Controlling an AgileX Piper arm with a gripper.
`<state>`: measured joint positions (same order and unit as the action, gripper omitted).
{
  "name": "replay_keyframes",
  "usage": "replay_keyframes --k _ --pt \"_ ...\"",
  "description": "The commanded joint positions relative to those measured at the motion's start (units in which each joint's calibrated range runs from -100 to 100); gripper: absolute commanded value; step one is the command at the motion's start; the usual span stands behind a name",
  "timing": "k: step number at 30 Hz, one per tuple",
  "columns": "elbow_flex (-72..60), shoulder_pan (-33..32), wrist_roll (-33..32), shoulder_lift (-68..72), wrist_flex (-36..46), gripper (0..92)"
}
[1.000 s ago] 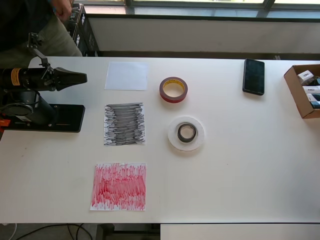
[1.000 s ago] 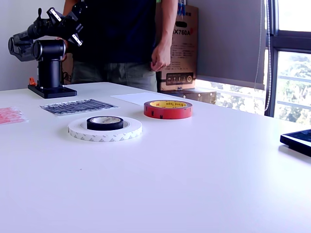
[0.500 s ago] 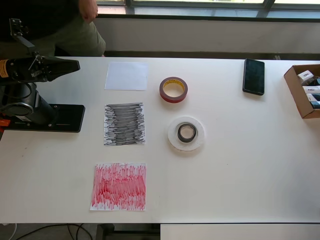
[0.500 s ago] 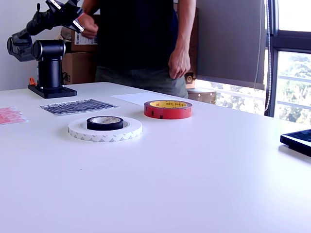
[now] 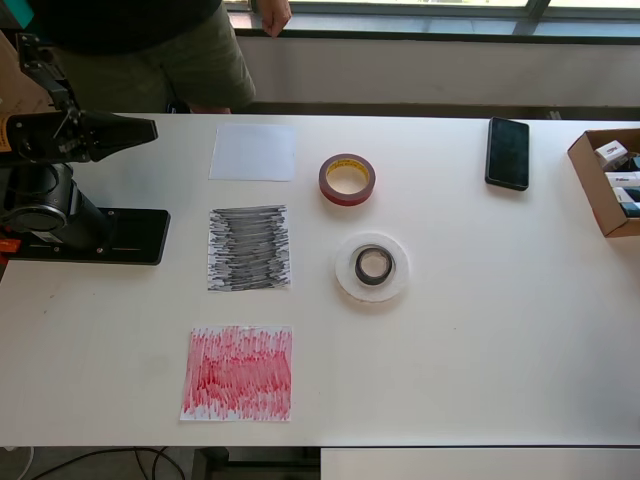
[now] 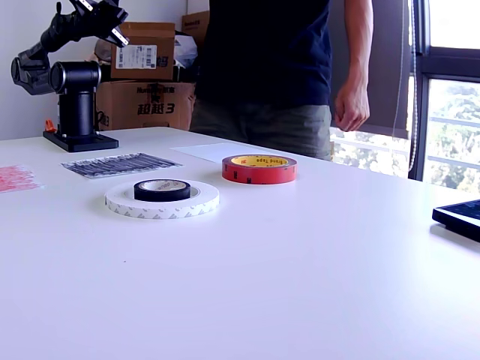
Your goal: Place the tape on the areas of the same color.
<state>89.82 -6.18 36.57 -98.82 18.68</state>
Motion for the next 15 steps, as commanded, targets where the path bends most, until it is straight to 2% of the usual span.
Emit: replay_keyframes --k 1,11,15 --pt "-9.5 -1.0 0.1 -0.3 15.3 7.2" --pt "-12.1 -1.2 -1.6 0.2 16.0 7.7" --pt "-16.5 -2.1 -2.2 6.0 16.0 7.7"
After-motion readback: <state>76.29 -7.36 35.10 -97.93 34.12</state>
